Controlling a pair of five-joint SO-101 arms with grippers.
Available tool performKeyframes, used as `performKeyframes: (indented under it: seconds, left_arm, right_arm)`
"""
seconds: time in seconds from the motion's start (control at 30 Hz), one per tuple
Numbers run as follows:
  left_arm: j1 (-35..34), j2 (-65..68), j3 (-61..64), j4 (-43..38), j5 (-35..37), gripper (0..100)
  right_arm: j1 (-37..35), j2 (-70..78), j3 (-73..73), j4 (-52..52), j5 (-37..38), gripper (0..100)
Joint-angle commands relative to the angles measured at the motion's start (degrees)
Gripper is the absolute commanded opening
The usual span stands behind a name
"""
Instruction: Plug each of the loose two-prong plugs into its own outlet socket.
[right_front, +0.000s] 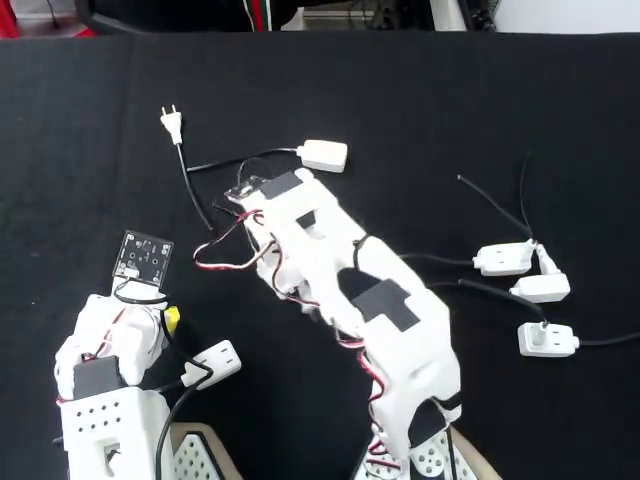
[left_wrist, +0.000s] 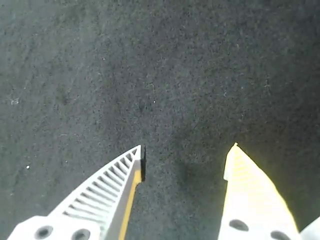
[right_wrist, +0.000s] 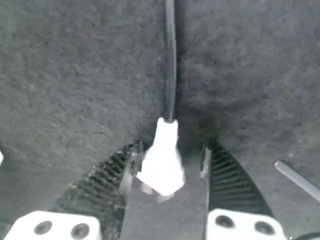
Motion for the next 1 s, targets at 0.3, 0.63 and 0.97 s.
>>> performKeyframes:
  seconds: [0.3,0.63,0.97]
  left_arm:
    - [-0.31,-0.53,-0.31,0.18,-0.35,27]
    - [-0.31,-0.53,-0.31,0.18,-0.35,27]
    - [-0.31,-0.53,-0.31,0.18,-0.35,27]
  right_arm:
    - [0.0,0.22,-1.1,1.93,-1.49,19.2]
    - [5.98,-10.24,-1.1,5.98,0.53,19.2]
    - [5.89,-11.38,5.23,0.44,1.85,19.2]
